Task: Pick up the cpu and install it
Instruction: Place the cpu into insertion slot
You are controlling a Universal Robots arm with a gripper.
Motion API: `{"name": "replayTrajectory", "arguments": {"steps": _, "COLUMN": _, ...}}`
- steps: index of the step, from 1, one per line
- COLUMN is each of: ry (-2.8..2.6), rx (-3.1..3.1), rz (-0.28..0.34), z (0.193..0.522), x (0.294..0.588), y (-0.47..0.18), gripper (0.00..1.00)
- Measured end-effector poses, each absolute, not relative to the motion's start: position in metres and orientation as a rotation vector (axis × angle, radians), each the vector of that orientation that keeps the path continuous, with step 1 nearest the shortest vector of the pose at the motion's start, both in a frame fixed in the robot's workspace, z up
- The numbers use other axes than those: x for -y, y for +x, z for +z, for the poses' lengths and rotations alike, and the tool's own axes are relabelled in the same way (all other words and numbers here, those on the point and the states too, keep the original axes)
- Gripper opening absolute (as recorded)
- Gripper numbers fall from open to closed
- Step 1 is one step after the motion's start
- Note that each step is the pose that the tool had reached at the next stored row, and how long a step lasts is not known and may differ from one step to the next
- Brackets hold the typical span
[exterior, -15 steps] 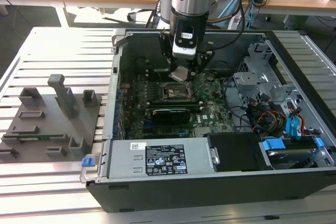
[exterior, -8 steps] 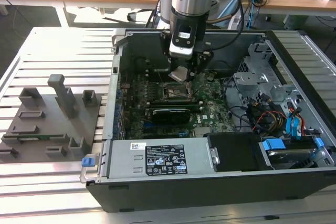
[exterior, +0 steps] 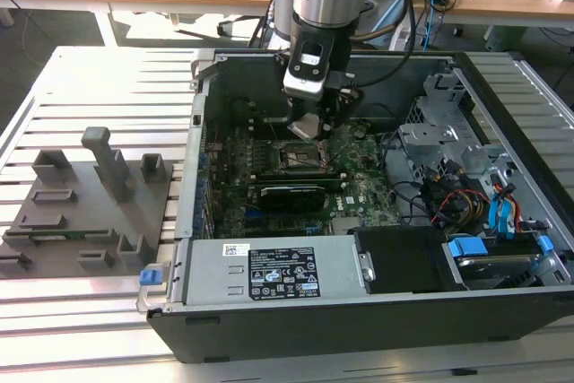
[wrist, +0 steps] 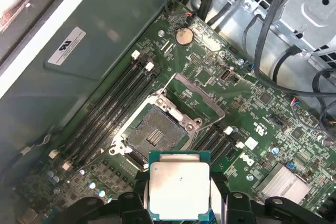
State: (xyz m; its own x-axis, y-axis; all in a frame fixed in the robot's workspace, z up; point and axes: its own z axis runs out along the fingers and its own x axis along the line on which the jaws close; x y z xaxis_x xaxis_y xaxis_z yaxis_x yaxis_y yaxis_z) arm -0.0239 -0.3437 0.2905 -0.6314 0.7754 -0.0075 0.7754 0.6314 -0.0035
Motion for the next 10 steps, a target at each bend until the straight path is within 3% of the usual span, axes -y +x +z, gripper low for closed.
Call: {"name": "replayTrajectory", "arguments": {"steps": 10, "ry": 1.476, "rx": -2.767, "rz": -0.01, "z": 0.2905, "x": 0.3437, "y": -0.0239, "gripper": 0.55}}
